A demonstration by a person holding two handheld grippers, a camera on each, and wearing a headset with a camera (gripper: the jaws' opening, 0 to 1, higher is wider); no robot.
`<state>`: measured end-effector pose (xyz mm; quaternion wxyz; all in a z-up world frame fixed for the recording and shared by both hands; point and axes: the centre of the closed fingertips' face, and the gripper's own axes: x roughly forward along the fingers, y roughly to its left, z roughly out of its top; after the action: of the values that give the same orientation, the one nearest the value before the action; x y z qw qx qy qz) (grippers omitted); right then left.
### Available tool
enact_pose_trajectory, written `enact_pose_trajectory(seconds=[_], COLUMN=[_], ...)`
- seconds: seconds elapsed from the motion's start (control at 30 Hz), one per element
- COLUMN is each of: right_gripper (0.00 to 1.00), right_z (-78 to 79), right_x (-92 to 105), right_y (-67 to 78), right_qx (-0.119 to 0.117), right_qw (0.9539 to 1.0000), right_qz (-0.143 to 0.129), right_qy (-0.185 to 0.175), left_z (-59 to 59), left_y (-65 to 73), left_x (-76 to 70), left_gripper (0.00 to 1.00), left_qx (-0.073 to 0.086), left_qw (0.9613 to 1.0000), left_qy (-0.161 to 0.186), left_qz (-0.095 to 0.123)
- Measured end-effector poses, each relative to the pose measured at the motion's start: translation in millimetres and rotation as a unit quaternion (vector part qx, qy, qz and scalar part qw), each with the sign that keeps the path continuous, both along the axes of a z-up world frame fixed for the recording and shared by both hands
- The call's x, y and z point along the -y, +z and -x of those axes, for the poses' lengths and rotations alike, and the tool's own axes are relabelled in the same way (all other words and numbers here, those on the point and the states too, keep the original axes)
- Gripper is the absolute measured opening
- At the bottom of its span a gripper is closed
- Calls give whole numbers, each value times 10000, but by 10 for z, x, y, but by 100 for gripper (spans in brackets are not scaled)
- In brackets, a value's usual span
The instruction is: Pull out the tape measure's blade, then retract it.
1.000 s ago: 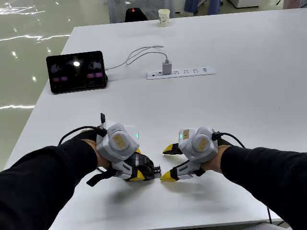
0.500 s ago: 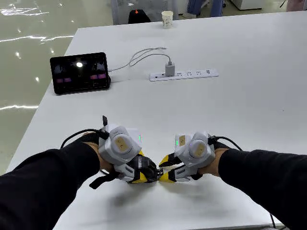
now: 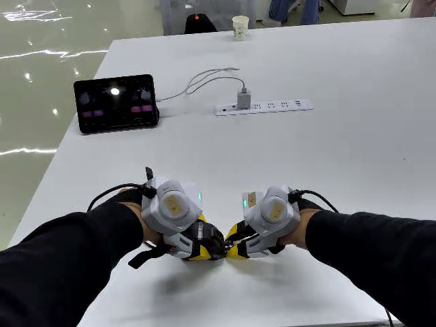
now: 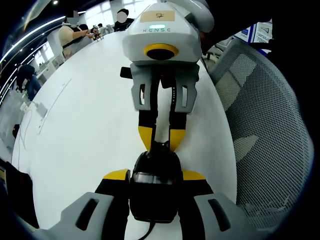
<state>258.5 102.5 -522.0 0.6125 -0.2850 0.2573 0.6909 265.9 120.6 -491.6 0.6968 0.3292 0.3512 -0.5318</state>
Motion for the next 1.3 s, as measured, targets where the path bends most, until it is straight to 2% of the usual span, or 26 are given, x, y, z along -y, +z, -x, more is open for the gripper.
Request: enact_pose_trajectory(seconds=[0.27, 0.5, 0.87, 1.3], right_gripper=[10, 10, 10, 10], right_z=[4, 18, 34, 26], right_x=[17, 48, 63, 146], right_y=[5, 10, 11, 1], right_qx=[86, -7, 33, -33], right_qw=[9998, 10000, 10000, 10000], right_qz=[-21, -44, -26, 16], right_qy=[154, 71, 87, 85], left_z=[3, 14, 25, 26], left_y=[4, 3, 4, 2], left_x=[-14, -4, 6, 11], left_gripper=[32, 32, 31, 31], left_qx=[-3, -16, 5, 10], left_qw=[10000, 10000, 10000, 10000], left_qy=[11, 7, 44, 26], left_qz=[18, -6, 12, 44])
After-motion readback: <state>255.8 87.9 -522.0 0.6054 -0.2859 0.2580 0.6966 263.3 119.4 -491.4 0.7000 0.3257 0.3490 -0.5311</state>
